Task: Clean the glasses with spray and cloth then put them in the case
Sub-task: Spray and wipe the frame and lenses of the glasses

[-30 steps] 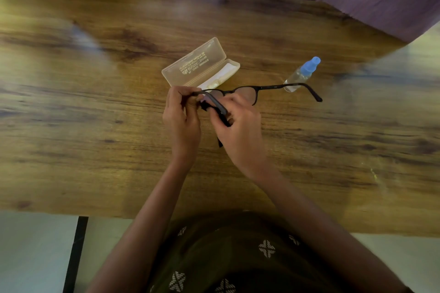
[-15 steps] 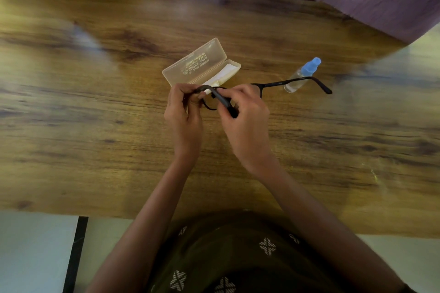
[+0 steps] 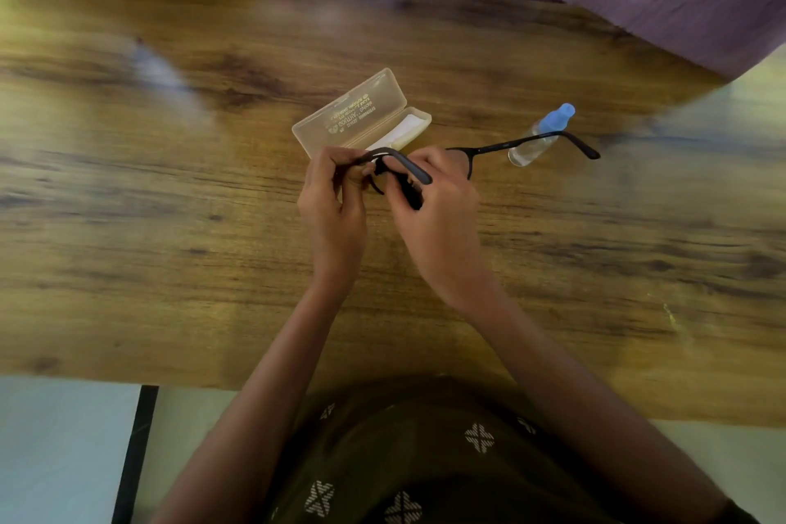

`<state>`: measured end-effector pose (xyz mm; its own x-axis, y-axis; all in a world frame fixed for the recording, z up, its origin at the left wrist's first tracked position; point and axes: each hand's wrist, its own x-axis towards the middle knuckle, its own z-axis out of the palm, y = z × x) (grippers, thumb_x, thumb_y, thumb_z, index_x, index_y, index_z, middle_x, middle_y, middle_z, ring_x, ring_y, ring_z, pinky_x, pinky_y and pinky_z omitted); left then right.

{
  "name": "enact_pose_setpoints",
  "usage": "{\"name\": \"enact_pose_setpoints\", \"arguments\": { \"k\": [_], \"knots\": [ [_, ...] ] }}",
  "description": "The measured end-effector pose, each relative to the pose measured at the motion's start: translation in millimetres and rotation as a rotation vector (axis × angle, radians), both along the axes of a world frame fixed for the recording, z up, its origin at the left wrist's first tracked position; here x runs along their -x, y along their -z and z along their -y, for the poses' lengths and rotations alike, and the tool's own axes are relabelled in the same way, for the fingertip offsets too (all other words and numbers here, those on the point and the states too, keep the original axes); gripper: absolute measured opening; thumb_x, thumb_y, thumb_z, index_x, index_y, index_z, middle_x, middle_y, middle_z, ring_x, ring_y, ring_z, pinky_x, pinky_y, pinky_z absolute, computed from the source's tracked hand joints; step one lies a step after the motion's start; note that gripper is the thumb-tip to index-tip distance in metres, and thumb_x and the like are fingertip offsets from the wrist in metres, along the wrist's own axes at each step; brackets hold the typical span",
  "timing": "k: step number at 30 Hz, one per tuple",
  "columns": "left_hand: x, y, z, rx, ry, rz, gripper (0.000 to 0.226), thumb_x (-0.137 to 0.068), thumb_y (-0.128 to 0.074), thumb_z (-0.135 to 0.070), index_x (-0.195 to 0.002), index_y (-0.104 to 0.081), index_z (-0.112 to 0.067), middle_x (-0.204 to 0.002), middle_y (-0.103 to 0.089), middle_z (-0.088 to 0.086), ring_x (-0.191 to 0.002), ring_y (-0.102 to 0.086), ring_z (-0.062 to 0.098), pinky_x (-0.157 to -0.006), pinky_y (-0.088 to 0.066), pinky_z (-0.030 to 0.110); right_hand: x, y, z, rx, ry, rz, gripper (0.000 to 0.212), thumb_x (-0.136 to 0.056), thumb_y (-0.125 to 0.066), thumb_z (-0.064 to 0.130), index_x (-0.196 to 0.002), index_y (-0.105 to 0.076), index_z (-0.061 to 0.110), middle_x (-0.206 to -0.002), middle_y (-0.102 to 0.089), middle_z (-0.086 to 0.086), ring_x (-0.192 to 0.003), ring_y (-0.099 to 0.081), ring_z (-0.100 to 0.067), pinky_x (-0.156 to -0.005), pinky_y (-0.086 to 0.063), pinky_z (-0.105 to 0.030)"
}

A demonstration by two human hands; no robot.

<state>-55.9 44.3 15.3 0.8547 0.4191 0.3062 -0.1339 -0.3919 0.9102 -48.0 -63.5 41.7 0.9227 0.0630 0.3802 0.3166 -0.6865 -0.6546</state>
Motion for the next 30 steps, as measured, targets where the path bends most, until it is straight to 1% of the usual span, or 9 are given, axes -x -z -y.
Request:
{"name": "enact_pose_setpoints", "arguments": {
  "k": [4, 6, 8, 10, 14, 18, 22, 26, 30],
  "knots": [
    [-2.0, -2.9, -0.4, 0.008, 0.008, 0.019, 0.014, -0.092, -0.051, -0.009, -0.093, -0.06, 0.002, -0.088, -0.064, 0.008, -0.081, -0.062, 0.022, -0.071, -0.05, 0.026, 0.0, -4.1, -2.3, -0.07, -0.04, -0.026, 0.016, -0.087, -0.071, 0.004, -0.102, -0.073, 0.0, -0.091, -0.067, -0.006, -0.077, -0.051, 0.003, -0.067, -0.042, -0.003],
    [-2.9, -4.4, 0.0, -0.003, 0.006, 0.038, 0.014, -0.092, -0.052, -0.009, -0.092, -0.061, 0.002, -0.087, -0.063, 0.005, -0.08, -0.06, 0.019, -0.071, -0.048, 0.022, -2.2, -5.1, -0.8, -0.076, -0.024, -0.026, 0.015, -0.087, -0.07, 0.003, -0.102, -0.073, 0.0, -0.091, -0.066, -0.006, -0.081, -0.049, 0.009, -0.069, -0.04, 0.0],
    [-4.4, -6.0, 0.4, 0.002, 0.005, 0.056, 0.009, -0.092, -0.053, -0.01, -0.093, -0.061, -0.005, -0.086, -0.062, 0.002, -0.078, -0.06, 0.02, -0.069, -0.048, 0.026, -4.6, -6.1, 0.7, -0.067, 0.019, -0.025, 0.012, -0.086, -0.071, 0.002, -0.098, -0.073, 0.0, -0.089, -0.064, -0.004, -0.08, -0.046, 0.012, -0.07, -0.038, 0.002],
    [-6.6, -5.7, -0.7, 0.014, 0.015, 0.075, 0.005, -0.093, -0.055, -0.009, -0.094, -0.058, -0.014, -0.086, -0.061, -0.004, -0.078, -0.06, 0.024, -0.067, -0.051, 0.034, -7.4, -7.0, 2.4, -0.042, 0.046, -0.037, 0.011, -0.086, -0.071, 0.001, -0.097, -0.073, 0.001, -0.089, -0.064, -0.005, -0.079, -0.047, 0.005, -0.068, -0.037, 0.0],
    [-9.4, -4.6, -2.5, -0.02, 0.022, 0.09, 0.018, -0.094, -0.057, -0.004, -0.097, -0.055, -0.022, -0.089, -0.057, -0.013, -0.08, -0.059, 0.027, -0.068, -0.051, 0.036, -9.6, -7.3, 4.6, 0.019, 0.047, -0.057, 0.014, -0.086, -0.071, 0.003, -0.099, -0.074, 0.003, -0.09, -0.065, -0.005, -0.08, -0.057, -0.011, -0.064, -0.033, -0.003],
    [-11.9, -4.8, -3.3, -0.05, 0.01, 0.104, 0.022, -0.093, -0.056, -0.001, -0.096, -0.054, -0.023, -0.089, -0.055, -0.017, -0.079, -0.056, 0.021, -0.068, -0.047, 0.028, -4.5, -7.9, 4.8, 0.049, 0.032, -0.108, 0.014, -0.086, -0.071, 0.004, -0.099, -0.074, 0.004, -0.09, -0.065, -0.004, -0.076, -0.052, -0.005, -0.061, -0.031, -0.003],
    [-12.8, -2.5, -5.3, -0.058, 0.028, 0.091, 0.019, -0.092, -0.054, -0.001, -0.096, -0.056, -0.018, -0.09, -0.056, -0.015, -0.079, -0.058, 0.022, -0.068, -0.048, 0.029, 3.3, -8.0, 3.8, 0.012, -0.004, -0.145, 0.015, -0.086, -0.07, 0.004, -0.099, -0.074, 0.008, -0.092, -0.061, 0.001, -0.072, -0.049, 0.001, -0.061, -0.037, -0.003],
    [-12.4, -5.3, -4.4, -0.048, 0.019, 0.053, 0.015, -0.091, -0.049, -0.003, -0.096, -0.056, -0.016, -0.089, -0.054, -0.016, -0.08, -0.054, 0.0, -0.07, -0.041, 0.011, 8.0, -9.0, -0.5, -0.041, -0.063, -0.142, 0.014, -0.087, -0.07, 0.006, -0.101, -0.074, 0.007, -0.09, -0.064, 0.0, -0.072, -0.048, 0.003, -0.066, -0.038, -0.003],
    [-12.6, -5.5, -5.0, -0.015, 0.043, 0.065, 0.014, -0.091, -0.051, -0.003, -0.095, -0.057, -0.014, -0.088, -0.056, -0.013, -0.08, -0.055, 0.005, -0.071, -0.043, 0.014, 3.5, -5.4, 1.8, -0.073, 0.011, -0.114, 0.013, -0.087, -0.071, 0.005, -0.1, -0.074, 0.004, -0.089, -0.055, 0.008, -0.065, -0.045, 0.007, -0.063, -0.04, -0.006]
  ]
}}
